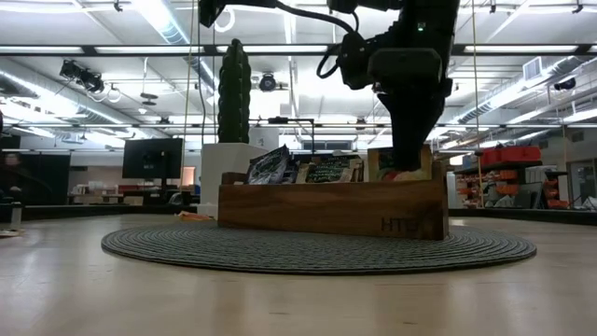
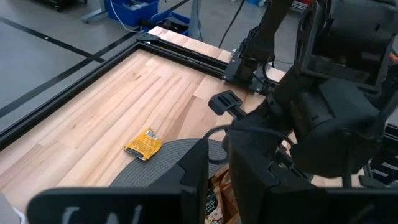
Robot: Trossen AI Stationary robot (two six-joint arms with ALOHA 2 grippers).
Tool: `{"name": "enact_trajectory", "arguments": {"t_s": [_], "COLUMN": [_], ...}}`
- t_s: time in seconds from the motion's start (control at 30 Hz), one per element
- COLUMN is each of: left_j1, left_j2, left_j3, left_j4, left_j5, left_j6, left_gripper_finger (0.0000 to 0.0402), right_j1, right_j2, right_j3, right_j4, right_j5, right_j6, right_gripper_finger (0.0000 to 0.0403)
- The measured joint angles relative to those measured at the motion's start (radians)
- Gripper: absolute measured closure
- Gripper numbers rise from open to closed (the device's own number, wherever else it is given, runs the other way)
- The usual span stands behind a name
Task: Pick & Place Tea
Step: Put the orange tea bag into the right section of the wooden organizer
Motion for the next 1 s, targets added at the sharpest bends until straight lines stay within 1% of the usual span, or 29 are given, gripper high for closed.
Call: {"name": "enact_trajectory", "arguments": {"t_s": [0.37, 0.43, 0.5, 0.57, 0.67, 0.73, 0.8, 0.87, 0.93, 1.0], "left_j1": [0.0, 0.0, 0.0, -0.001, -0.018, -0.04, -0.077, -0.116, -0.158, -0.198], "left_j2": [0.0, 0.0, -0.013, -0.02, -0.036, -0.04, -0.048, -0.049, -0.048, -0.048], "left_j3": [0.0, 0.0, 0.0, 0.003, 0.0, 0.002, 0.0, 0.002, 0.0, -0.005], "left_j4": [-0.043, -0.055, -0.103, -0.16, -0.323, -0.406, -0.532, -0.609, -0.702, -0.738], "left_j5": [0.002, 0.004, 0.024, 0.036, 0.054, 0.091, 0.152, 0.203, 0.249, 0.28], "left_j6": [-0.001, -0.015, -0.055, -0.141, -0.236, -0.251, -0.271, -0.276, -0.275, -0.268], "left_gripper_finger": [0.0337, 0.0337, 0.0337, 0.0337, 0.0337, 0.0337, 0.0337, 0.0335, 0.0324, 0.0301], "right_j1": [-0.03, -0.031, -0.029, -0.016, 0.016, 0.04, 0.065, 0.086, 0.107, 0.124], "right_j2": [-0.081, -0.105, -0.135, -0.17, -0.222, -0.252, -0.273, -0.287, -0.292, -0.292], "right_j3": [0.0, 0.0, 0.0, -0.001, 0.0, 0.0, 0.0, 0.0, 0.0, -0.001], "right_j4": [-0.014, -0.023, -0.041, -0.065, -0.093, -0.106, -0.114, -0.122, -0.12, -0.116], "right_j5": [0.002, 0.007, 0.02, 0.053, 0.13, 0.183, 0.231, 0.272, 0.3, 0.316], "right_j6": [-0.028, -0.028, -0.019, 0.01, 0.065, 0.099, 0.139, 0.169, 0.199, 0.212], "right_gripper_finger": [0.019, 0.0171, 0.0155, 0.0144, 0.0137, 0.0135, 0.0135, 0.0135, 0.0135, 0.0135]}}
